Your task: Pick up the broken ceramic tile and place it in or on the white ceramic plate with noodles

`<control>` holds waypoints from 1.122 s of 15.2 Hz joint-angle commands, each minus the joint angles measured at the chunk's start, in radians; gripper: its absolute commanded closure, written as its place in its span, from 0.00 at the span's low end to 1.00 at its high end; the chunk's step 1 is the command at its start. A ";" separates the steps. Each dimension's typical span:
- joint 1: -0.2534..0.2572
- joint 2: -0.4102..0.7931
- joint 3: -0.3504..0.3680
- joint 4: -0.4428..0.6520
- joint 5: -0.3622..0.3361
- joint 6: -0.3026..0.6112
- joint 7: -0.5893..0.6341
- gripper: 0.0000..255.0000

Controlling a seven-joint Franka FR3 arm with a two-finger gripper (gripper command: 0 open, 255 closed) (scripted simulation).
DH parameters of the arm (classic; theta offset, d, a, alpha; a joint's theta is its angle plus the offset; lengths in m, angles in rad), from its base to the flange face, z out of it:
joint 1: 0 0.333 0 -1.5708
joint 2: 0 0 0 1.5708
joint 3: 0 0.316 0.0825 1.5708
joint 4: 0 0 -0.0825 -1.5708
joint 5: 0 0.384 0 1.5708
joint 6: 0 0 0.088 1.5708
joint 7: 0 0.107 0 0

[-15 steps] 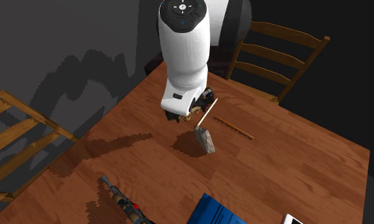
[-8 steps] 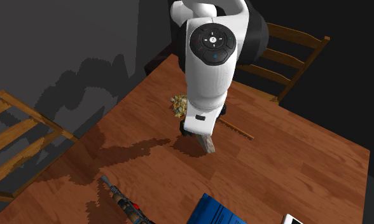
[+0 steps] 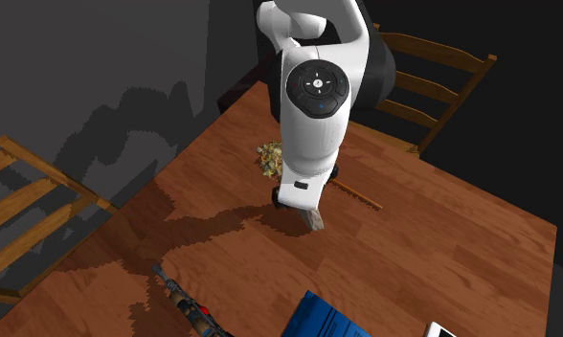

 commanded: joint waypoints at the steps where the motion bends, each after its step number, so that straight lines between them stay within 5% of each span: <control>1: 0.000 0.000 0.000 -0.001 0.000 0.001 0.000 0.00; 4: 0.000 0.000 0.000 -0.001 0.000 0.001 0.000 0.00; 5: 0.000 0.000 0.000 -0.001 0.000 0.001 0.000 1.00; 17: 0.002 -0.002 0.001 0.037 0.001 -0.038 0.000 1.00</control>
